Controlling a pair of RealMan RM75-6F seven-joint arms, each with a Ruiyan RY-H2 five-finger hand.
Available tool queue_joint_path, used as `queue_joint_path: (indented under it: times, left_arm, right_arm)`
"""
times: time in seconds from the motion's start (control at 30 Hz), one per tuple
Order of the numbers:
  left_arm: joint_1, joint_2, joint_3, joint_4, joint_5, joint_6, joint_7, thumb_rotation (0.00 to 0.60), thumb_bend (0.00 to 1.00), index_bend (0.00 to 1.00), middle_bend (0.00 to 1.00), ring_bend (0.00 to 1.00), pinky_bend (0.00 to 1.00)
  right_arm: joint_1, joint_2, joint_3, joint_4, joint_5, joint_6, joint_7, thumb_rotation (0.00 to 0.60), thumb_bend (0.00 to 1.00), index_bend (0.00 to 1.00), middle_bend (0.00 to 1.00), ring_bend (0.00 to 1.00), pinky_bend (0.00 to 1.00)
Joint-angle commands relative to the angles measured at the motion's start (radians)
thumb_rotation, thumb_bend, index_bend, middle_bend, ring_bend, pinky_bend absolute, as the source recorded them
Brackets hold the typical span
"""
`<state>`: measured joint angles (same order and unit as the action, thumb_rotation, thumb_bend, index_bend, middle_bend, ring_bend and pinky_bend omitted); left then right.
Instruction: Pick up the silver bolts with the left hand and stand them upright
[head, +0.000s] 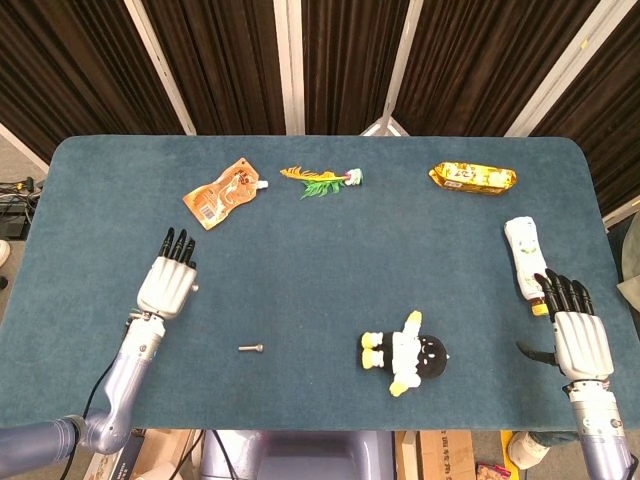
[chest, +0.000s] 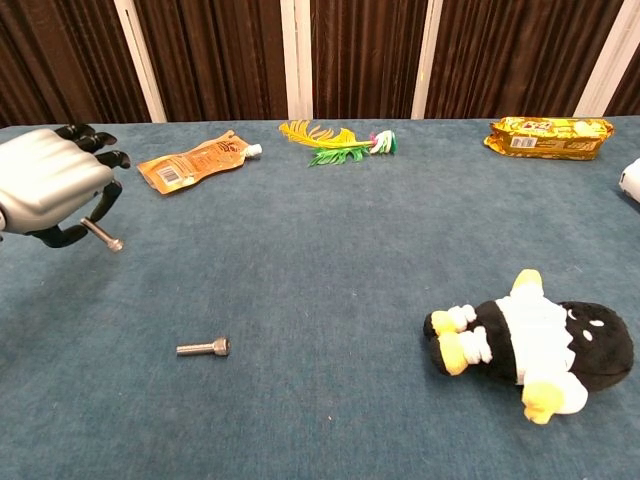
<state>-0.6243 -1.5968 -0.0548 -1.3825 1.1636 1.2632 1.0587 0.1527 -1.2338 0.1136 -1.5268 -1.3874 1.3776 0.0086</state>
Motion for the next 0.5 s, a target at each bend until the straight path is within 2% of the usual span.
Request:
queue_joint_path:
  times: [0.03, 0.23, 0.5]
  left_arm:
    - [-0.010, -0.010, 0.006, 0.033, 0.017, 0.012, 0.045, 0.600, 0.53, 0.57, 0.12, 0.00, 0.00]
    - [-0.031, -0.031, 0.009, 0.095, 0.034, 0.010, 0.133, 0.600, 0.53, 0.57, 0.12, 0.00, 0.00]
    - [-0.045, -0.067, -0.004, 0.127, 0.006, -0.016, 0.190, 0.600, 0.53, 0.57, 0.11, 0.00, 0.00]
  right_arm:
    - [0.000, -0.001, 0.000, 0.000, 0.000, -0.001, -0.001, 0.600, 0.05, 0.09, 0.07, 0.02, 0.00]
    - [0.002, -0.004, 0.000, 0.001, 0.004, -0.006, -0.005, 0.600, 0.05, 0.09, 0.07, 0.02, 0.00]
    - [0.003, -0.005, 0.000, 0.002, 0.004, -0.007, -0.004, 0.600, 0.05, 0.09, 0.07, 0.02, 0.00]
